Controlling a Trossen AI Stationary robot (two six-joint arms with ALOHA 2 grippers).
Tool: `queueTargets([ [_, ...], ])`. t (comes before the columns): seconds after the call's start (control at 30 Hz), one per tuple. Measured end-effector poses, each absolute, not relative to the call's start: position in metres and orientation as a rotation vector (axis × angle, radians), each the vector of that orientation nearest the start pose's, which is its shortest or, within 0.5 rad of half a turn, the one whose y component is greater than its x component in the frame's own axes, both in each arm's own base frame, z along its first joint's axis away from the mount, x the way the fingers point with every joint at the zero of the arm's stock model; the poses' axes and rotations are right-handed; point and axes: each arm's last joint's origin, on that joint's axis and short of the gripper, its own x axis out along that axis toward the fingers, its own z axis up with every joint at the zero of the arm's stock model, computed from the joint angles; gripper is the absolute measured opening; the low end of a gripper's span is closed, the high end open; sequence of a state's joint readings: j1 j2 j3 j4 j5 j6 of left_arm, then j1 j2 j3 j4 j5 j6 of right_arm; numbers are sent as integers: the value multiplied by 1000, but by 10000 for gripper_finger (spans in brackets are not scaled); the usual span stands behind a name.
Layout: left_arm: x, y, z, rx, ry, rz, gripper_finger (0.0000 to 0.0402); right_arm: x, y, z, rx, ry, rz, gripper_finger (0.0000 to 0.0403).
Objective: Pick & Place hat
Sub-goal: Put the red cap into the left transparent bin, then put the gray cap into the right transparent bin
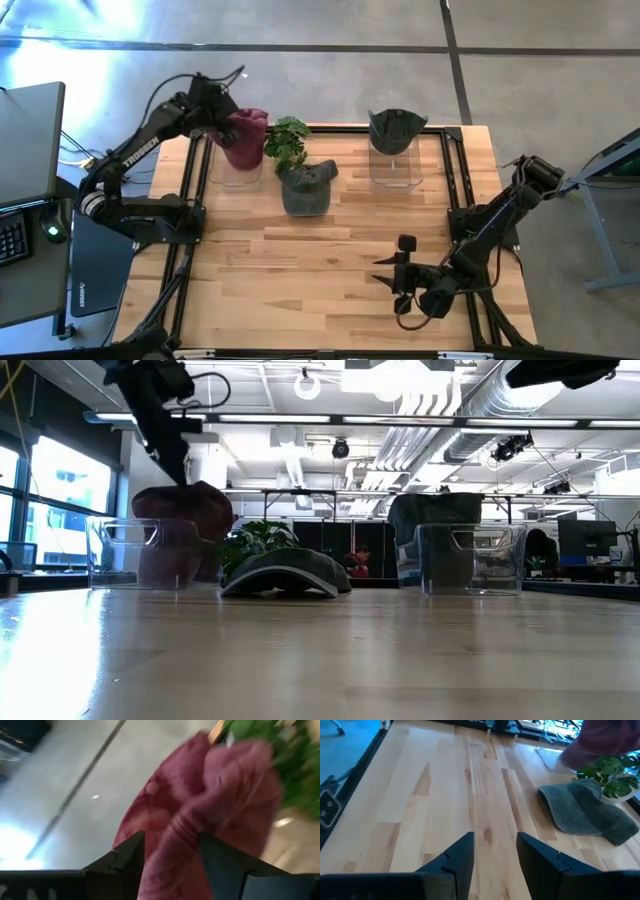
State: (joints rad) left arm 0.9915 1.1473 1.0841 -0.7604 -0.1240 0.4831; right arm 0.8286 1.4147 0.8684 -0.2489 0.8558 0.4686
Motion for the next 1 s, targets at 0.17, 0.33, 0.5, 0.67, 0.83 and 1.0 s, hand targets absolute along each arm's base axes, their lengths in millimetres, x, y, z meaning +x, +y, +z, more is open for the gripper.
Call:
queueTargets([
  [0.17, 118, 179, 340, -132, 952, 749, 173, 212, 185, 227, -115, 508, -164, 144],
  [0.33, 119, 162, 336, -298, 971, 535, 125, 218, 181, 227, -105, 509, -168, 144],
  [0.5, 121, 173, 308, -192, 1034, 661, 46, 223, 175, 228, -132, 505, -181, 144],
  [0.67, 131, 191, 298, -78, 858, 795, 9, 229, 171, 229, -97, 515, -161, 144],
  [0.83, 132, 205, 297, -75, 728, 822, 3, 232, 172, 231, -60, 507, -133, 144],
  [1.0, 122, 233, 271, -229, 763, 807, 1, 232, 172, 232, -59, 499, -129, 144],
])
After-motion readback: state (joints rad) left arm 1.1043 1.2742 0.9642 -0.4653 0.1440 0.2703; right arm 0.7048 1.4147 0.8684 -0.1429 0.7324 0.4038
